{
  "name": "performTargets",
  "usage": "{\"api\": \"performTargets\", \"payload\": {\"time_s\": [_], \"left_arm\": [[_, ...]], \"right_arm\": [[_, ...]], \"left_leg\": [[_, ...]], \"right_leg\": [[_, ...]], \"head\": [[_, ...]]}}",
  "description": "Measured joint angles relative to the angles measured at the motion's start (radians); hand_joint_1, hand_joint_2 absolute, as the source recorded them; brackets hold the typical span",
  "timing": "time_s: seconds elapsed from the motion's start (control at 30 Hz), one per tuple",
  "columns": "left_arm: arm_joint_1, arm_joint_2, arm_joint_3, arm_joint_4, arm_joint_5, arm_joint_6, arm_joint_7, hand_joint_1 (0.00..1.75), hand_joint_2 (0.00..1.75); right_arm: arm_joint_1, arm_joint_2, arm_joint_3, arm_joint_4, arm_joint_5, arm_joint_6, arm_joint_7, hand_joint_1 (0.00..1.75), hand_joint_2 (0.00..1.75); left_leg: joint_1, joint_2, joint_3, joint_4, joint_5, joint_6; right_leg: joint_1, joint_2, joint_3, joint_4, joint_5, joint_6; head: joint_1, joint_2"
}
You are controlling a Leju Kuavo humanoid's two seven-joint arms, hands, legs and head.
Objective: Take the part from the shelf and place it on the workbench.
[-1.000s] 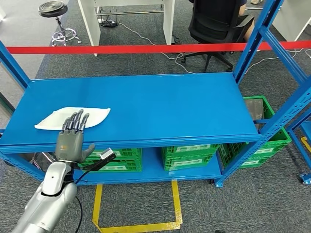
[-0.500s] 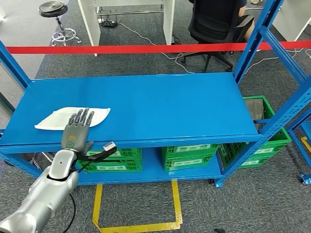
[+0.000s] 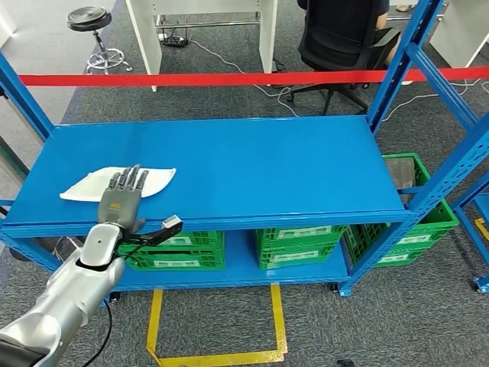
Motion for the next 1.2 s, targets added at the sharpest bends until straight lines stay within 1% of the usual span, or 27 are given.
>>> {"api": "performTargets", "payload": {"time_s": [0.3,0.5,0.8,1.03,1.17,1.2], "left_arm": [[-0.051,0.001,-0.006,0.051,-0.010,-0.090,0.033,0.00,1.75],[-0.075,0.004,-0.006,0.079,-0.009,-0.119,0.038,0.00,1.75],[-0.092,0.000,-0.006,0.097,0.001,-0.145,0.038,0.00,1.75],[-0.095,-0.001,-0.006,0.100,0.002,-0.147,0.038,0.00,1.75],[-0.103,-0.006,-0.006,0.109,0.003,-0.178,0.034,1.74,1.75],[-0.104,-0.007,-0.006,0.110,0.003,-0.186,0.031,1.75,1.75]], "right_arm": [[0.000,-0.001,0.000,0.000,-0.004,0.003,-0.001,0.00,1.75],[0.000,-0.001,0.000,0.000,-0.005,0.004,0.000,0.00,1.75],[0.000,-0.001,0.000,0.000,-0.007,0.003,0.000,0.00,1.75],[0.000,-0.001,0.000,0.000,-0.008,0.003,0.000,0.00,1.75],[0.000,-0.001,0.000,0.000,-0.009,0.003,0.000,0.00,1.75],[0.000,-0.001,0.000,0.000,-0.010,0.003,-0.001,0.00,1.75]], "left_leg": [[0.000,0.000,-0.001,0.000,0.005,0.000],[0.000,-0.001,-0.002,0.000,0.007,0.000],[0.000,-0.001,-0.002,0.000,0.009,-0.001],[0.000,-0.001,-0.002,0.000,0.009,-0.001],[0.000,-0.001,-0.002,0.000,0.009,-0.001],[0.000,-0.001,-0.002,0.000,0.009,0.000]], "right_leg": [[0.000,-0.001,0.000,0.000,0.005,0.000],[0.000,-0.001,-0.001,0.000,0.008,0.000],[0.000,-0.001,-0.002,0.000,0.009,0.000],[0.000,-0.001,-0.002,0.000,0.009,0.000],[0.000,-0.002,-0.002,0.000,0.009,0.000],[0.000,-0.003,-0.002,0.000,0.009,0.000]], "head": [[0.000,0.000],[0.000,0.000],[0.000,0.000],[0.000,0.000],[0.000,0.000],[0.000,0.000]]}}
